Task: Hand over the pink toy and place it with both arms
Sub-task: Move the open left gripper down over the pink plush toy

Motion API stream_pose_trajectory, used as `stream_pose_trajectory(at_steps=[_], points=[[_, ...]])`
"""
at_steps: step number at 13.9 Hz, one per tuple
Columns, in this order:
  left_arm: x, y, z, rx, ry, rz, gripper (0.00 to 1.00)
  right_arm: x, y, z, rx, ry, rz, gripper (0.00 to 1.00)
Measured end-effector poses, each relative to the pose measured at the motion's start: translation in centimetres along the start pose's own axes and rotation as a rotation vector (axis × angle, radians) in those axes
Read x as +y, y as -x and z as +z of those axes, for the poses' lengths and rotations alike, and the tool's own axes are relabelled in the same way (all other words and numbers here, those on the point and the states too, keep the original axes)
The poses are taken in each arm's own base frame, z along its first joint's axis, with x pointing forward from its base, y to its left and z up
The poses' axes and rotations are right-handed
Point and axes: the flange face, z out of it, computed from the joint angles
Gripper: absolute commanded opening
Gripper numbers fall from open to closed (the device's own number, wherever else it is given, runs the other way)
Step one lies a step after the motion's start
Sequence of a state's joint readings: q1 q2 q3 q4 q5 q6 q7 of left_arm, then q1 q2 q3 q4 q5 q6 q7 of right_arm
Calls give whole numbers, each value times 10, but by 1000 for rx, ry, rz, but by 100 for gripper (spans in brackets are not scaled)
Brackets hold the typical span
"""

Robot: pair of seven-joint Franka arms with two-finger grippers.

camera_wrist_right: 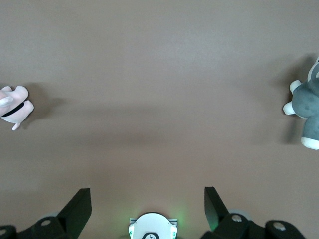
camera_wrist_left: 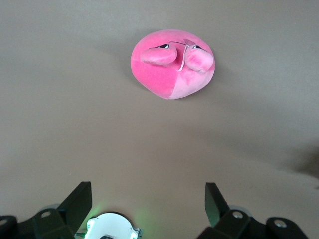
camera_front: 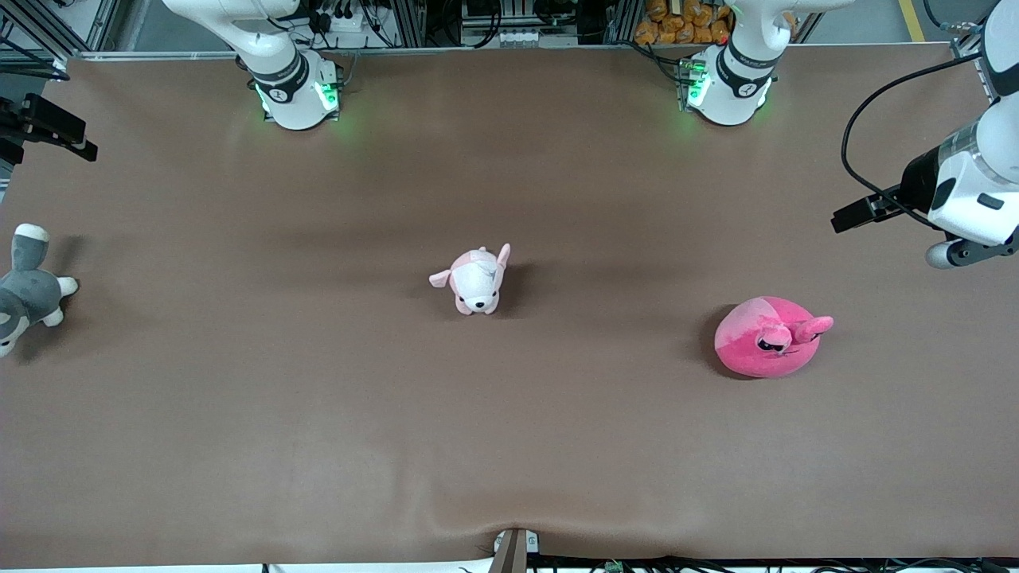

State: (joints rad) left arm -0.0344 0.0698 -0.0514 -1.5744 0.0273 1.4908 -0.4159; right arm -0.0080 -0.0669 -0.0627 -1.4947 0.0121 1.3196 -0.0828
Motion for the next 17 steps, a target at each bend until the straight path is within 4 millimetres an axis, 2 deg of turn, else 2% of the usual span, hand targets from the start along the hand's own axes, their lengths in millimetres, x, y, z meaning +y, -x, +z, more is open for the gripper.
stream_pose_trajectory(at_steps=[5, 9, 11, 13, 17], points=[[3, -9, 17, 14, 9, -173, 100, -2, 0, 0, -3, 0, -4, 100], [8, -22, 43, 54, 40, -386, 100, -4, 0, 1, -6, 1, -7, 100], [-3, -29, 55, 55, 47, -464, 100, -4, 0, 1, -7, 1, -7, 100], [-12, -39, 67, 63, 75, -585, 100, -4, -3, 5, -15, 0, -7, 100], [-10, -64, 104, 43, 115, -916, 100, -6, -15, 20, -47, 0, -13, 100]])
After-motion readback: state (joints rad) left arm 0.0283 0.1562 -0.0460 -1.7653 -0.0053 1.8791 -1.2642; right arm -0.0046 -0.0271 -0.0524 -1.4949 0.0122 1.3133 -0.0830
